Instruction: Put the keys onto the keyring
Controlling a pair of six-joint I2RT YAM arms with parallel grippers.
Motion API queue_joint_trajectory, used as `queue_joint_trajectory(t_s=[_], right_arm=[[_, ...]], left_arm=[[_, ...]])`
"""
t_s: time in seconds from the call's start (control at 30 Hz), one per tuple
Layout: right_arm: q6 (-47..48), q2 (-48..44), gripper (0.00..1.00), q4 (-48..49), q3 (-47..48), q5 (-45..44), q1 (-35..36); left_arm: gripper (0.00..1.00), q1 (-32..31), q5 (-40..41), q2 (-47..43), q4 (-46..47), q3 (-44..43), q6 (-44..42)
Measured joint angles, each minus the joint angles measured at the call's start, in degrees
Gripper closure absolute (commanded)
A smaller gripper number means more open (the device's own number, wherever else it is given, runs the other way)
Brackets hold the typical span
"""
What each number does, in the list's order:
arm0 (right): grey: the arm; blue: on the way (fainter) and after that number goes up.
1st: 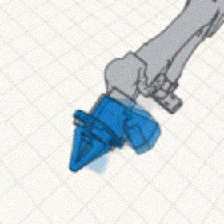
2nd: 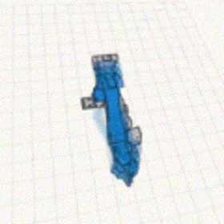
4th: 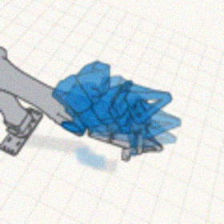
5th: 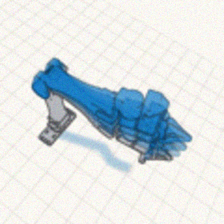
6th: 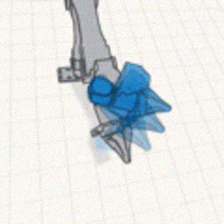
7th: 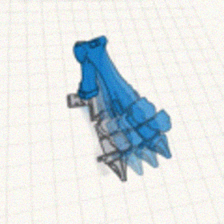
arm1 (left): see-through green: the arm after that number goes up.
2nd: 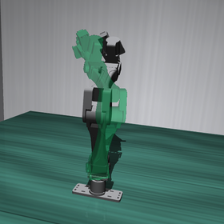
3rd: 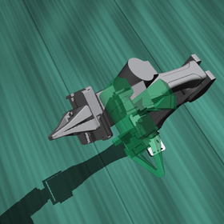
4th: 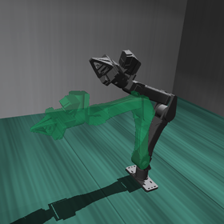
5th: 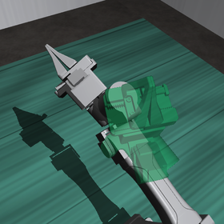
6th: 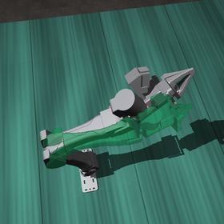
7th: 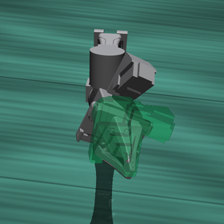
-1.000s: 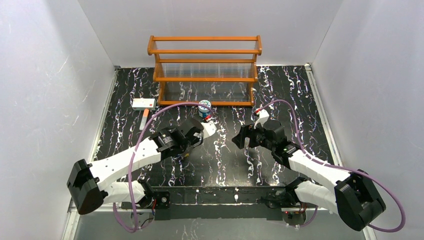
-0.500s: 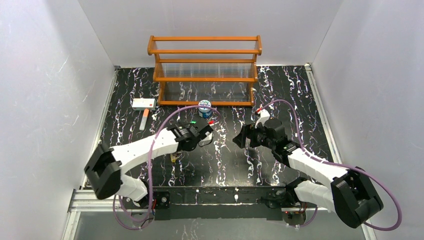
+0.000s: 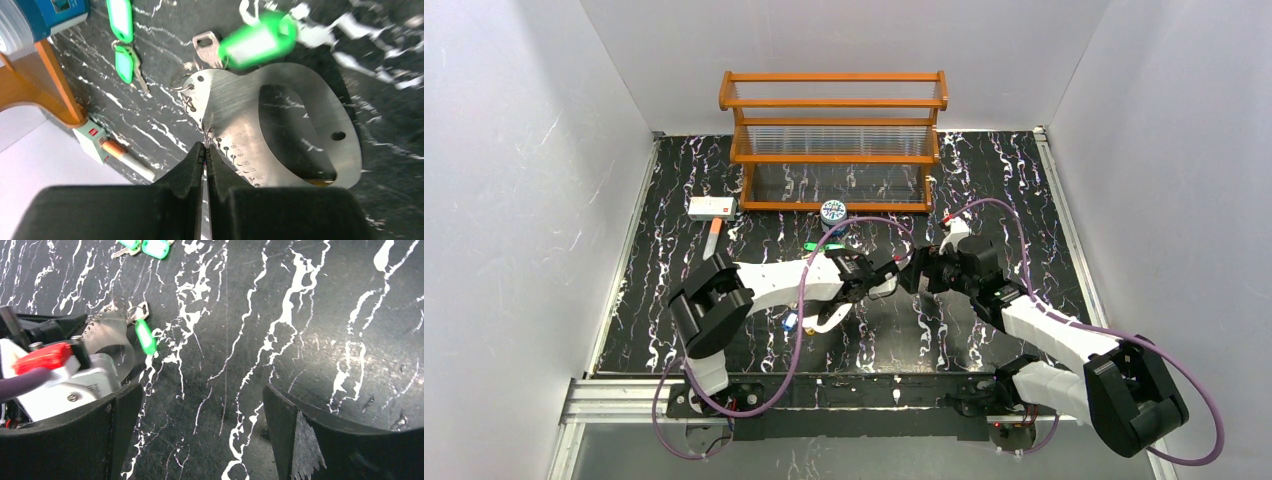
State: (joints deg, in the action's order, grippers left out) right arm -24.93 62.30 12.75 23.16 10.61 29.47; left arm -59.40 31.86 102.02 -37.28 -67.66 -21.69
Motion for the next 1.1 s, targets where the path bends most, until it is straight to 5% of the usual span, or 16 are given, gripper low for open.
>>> queue_joint_trajectory(t_s=[0.23, 0.43, 0.6, 0.73, 0.9, 1.1], right_arm=[[-0.02, -0.04, 0.01, -1.51, 0.00, 0.31, -1.36], [0.00, -0.04, 0.01, -2.14, 0.00, 1.84, -1.64], [-0.11, 0.09, 0.01, -2.12, 0.00, 2.97, -1.77], [-0.39, 0.57, 0.01, -1.99, 0.00, 3.58, -1.81], [-0.66, 0.74, 0.01, -1.92, 0.00, 3.98, -2.10], [-0.68, 0.70, 0.01, -2.19, 0.00, 4.13, -2.49]], left_arm=[[1.00, -0.31, -4.68, -1.20, 7.41, 0.39, 1.90], [1.00, 3.85, -5.22, -14.95, 10.38, 8.09, 2.75], [1.00, 12.33, 4.61, -27.12, 3.52, 10.54, 1.22], [1.00, 12.63, 13.33, -30.49, -2.34, 10.56, -2.73], [1.00, 12.28, 19.17, -22.86, -3.63, 10.82, -7.34], [1.00, 7.37, 23.23, -0.94, -1.62, 7.45, -7.02]])
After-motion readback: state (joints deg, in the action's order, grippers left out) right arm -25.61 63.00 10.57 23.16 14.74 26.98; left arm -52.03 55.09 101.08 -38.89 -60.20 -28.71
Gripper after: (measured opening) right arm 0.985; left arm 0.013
